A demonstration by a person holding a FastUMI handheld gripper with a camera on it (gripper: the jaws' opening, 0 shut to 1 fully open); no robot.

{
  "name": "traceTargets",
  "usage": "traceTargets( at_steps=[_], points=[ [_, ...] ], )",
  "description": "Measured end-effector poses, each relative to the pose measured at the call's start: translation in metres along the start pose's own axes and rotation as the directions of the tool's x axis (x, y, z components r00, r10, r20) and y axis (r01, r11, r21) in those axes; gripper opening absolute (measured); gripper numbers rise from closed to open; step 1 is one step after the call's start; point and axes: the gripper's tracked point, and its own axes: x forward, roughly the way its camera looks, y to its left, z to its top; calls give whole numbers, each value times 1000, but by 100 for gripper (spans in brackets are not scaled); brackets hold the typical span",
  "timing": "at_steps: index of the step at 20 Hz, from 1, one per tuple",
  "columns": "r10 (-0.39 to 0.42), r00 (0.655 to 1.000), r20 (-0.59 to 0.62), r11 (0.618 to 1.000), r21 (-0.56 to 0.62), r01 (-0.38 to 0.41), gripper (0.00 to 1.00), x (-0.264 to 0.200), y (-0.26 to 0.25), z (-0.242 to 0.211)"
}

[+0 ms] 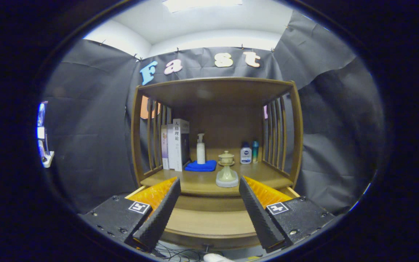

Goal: Pull open the drawer, take out the items inside it, and place them on the countertop above the cabinet.

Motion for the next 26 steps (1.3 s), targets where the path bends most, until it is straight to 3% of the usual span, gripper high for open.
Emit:
traceTargets(
  at_steps=[12,18,26],
  points=[
    [-16,988,-156,997,-78,4,100,-48,-5,-121],
    [-39,970,-238,998,-52,28,100,-22,9,-169],
    [-106,969,-222,994,-57,96,100,1,6,-179]
  ],
)
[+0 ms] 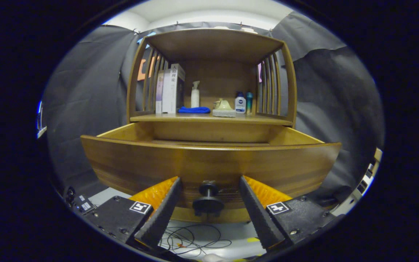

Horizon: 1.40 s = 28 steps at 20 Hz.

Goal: Pull open the drawer, take out the items inside it, and place them on the countertop above the cabinet.

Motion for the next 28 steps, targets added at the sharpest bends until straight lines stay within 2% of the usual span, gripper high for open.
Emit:
traceTargets(
  at_steps=[5,10,15,28],
  points=[
    [-20,1000,-7,1000,-14,20,100,3,-1,1],
    [21,999,-24,1000,2,-21,99,16,-10,5],
    [21,1000,-20,1000,1,-21,100,26,-9,10],
    [15,1000,-3,1000,8,-15,100,112,-3,40]
  ],
)
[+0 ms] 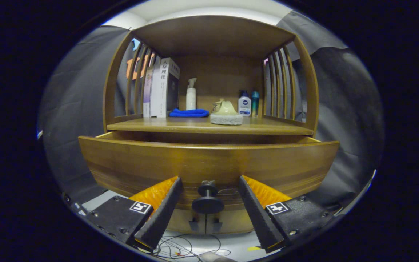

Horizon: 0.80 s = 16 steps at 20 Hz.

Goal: Pull open the drawer, take out the items inside it, and place them on the countertop above the cabinet.

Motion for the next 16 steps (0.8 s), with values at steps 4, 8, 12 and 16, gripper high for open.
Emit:
traceTargets(
  at_steps=[4,8,12,16],
  points=[
    [-3,1000,7,1000,-3,3,100,16,0,5],
    [-3,1000,12,1000,3,3,100,40,2,10],
    [-5,1000,2,1000,4,5,100,52,3,12],
    [-9,1000,-9,1000,0,9,100,63,2,14]
  ],
)
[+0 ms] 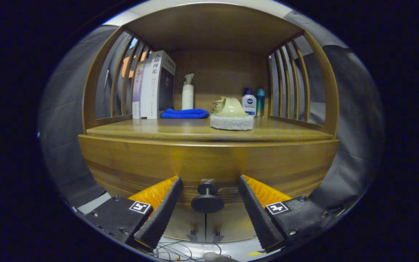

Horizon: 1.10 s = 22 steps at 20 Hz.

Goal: Pull open the drawer, take out the items inside it, and place them on the countertop above the cabinet.

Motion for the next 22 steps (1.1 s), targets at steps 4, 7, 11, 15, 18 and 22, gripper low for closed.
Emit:
traceTargets(
  at_steps=[4,7,11,15,18,22],
  points=[
    [-12,1000,-11,1000,-11,12,100,4,0,-1],
    [-5,1000,-27,1000,-15,5,100,4,1,0],
    [29,997,-65,999,-18,-30,100,-11,-2,-8],
    [43,999,-22,999,6,-43,100,-65,-16,-1],
    [45,999,12,999,24,-45,100,-114,-34,2],
    [19,998,63,1000,5,-20,100,-173,-63,7]
  ],
)
